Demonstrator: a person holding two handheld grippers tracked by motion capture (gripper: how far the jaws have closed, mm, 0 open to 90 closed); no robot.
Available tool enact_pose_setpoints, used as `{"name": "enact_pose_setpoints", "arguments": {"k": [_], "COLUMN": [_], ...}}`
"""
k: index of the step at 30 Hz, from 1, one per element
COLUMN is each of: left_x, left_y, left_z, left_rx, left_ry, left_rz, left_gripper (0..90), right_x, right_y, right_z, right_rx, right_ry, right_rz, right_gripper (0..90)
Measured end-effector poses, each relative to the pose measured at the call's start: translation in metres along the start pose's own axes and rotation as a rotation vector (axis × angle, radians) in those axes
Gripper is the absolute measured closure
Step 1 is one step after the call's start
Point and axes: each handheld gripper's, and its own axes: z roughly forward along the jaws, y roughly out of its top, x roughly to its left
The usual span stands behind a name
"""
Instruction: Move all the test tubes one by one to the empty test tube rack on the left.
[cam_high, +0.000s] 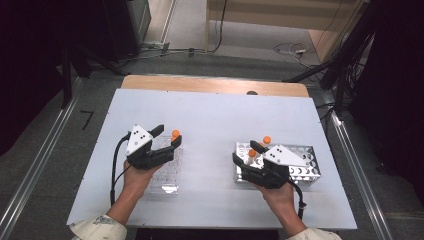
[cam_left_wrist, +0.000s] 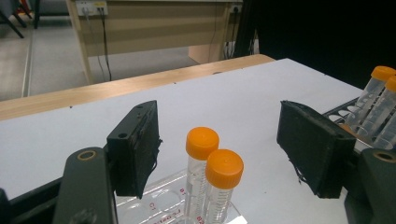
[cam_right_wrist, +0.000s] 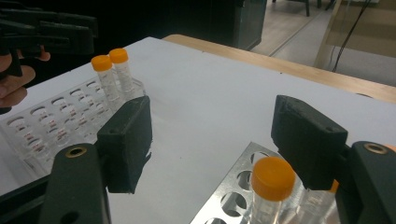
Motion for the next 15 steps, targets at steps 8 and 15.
{"name": "enact_pose_setpoints", "arguments": {"k": [8, 15], "left_x": [0.0, -0.001], "left_y": [0.0, 0.0], "left_z": [0.0, 0.0], "left_rx": [0.0, -0.001], "left_ry": [0.002, 0.001], "left_rz": [-0.001, 0.001], "left_gripper": [29.7, 29.7], "right_x": [-0.009, -0.014], "right_y": [-0.01, -0.029], "right_z": [-0.013, -0.017], "right_rx": [-0.005, 0.007], "right_ry": [-0.036, -0.067], "right_rz": [0.004, 0.011], "right_gripper": [28.8, 31.5]}}
